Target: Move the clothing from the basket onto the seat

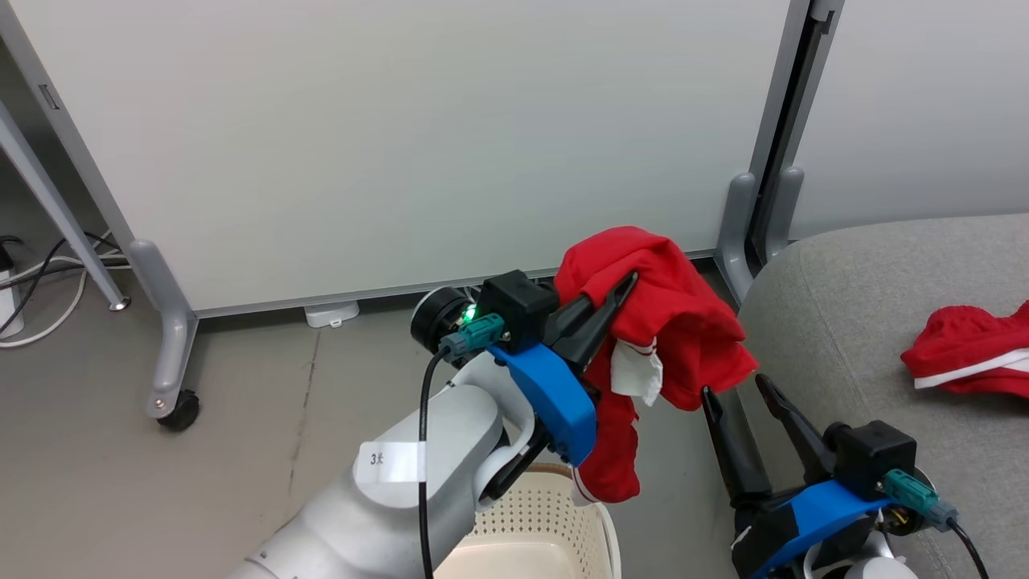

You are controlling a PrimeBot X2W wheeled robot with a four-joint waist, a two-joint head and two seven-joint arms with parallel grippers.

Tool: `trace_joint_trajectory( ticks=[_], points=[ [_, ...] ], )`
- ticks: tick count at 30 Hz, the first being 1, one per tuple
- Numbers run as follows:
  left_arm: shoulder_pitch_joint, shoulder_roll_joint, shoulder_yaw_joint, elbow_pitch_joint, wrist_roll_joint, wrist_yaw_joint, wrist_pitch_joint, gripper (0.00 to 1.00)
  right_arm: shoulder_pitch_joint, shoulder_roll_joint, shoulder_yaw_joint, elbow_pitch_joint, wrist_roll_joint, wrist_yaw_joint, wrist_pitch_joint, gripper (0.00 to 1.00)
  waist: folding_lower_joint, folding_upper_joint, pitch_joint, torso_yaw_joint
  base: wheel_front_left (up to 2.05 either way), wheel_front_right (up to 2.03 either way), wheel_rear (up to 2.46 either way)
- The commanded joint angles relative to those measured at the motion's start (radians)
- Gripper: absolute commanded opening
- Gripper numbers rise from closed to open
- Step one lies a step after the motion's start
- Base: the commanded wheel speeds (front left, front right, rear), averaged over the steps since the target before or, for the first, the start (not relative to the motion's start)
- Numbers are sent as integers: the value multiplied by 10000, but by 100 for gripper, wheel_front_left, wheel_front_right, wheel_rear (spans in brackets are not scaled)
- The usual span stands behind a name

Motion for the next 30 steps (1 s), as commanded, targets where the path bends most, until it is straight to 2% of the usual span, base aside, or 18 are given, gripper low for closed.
trace_joint_trajectory(
  ticks=[1,12,30],
  points=[
    [-245,0,-114,-105,-106,-21,-48,0,202,31,31,40,29,1,-8,100,1,-1,-48,40,0,0,0],
    [-1087,3,-1020,-546,-1011,404,-47,0,12,49,391,182,165,1,-14,100,1,-1,-138,110,0,0,0],
    [-1148,2,-1530,-215,-1504,533,-48,0,-208,53,568,210,196,1,-24,100,1,-1,152,-58,0,0,0]
  ],
)
